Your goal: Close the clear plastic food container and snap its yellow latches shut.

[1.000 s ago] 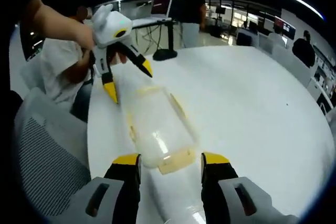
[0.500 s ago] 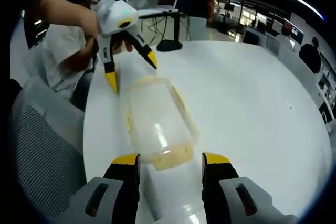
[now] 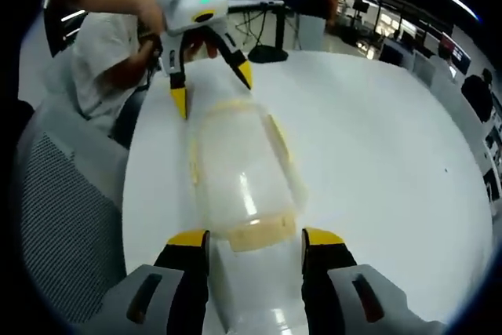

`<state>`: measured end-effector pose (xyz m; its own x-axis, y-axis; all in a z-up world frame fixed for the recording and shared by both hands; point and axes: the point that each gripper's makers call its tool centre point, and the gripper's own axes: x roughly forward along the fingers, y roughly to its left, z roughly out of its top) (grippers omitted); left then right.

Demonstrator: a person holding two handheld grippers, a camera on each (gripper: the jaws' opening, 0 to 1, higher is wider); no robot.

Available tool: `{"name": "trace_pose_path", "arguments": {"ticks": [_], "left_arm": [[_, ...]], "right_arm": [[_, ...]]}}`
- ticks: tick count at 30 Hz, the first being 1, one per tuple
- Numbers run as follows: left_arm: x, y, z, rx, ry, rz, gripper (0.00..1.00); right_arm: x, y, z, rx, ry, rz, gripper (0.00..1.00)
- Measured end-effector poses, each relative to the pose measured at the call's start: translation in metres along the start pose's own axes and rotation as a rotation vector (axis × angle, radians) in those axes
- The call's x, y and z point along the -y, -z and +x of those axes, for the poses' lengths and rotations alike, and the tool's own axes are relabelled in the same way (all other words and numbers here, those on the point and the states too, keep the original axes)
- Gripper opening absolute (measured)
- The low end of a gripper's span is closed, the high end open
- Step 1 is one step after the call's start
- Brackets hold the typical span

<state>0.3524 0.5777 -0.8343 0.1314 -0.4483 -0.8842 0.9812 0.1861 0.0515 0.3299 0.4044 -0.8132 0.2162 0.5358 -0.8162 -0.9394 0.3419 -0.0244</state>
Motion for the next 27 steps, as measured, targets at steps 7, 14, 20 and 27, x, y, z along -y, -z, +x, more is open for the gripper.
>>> {"name": "trace_pose_path", "arguments": {"ticks": [7, 14, 20, 27], "left_arm": [[-0.003, -0.001, 0.002, -0.014, 0.01, 0.045, 0.7], [-0.006, -0.001, 0.004, -0.031, 0.029, 0.083, 0.68], [-0.006, 0.001, 0.006, -0.051, 0.05, 0.101, 0.66], [-0.002, 0.001, 0.007, -0.055, 0.091, 0.129, 0.62]], "right_arm": [[0.003, 0.001, 0.003, -0.016, -0.008, -0.018, 0.46], [0.006, 0.006, 0.008, -0.056, -0.031, -0.062, 0.46], [0.007, 0.008, 0.013, -0.079, -0.045, -0.084, 0.45], [0.005, 0.012, 0.016, -0.109, -0.059, -0.128, 0.44]]}}
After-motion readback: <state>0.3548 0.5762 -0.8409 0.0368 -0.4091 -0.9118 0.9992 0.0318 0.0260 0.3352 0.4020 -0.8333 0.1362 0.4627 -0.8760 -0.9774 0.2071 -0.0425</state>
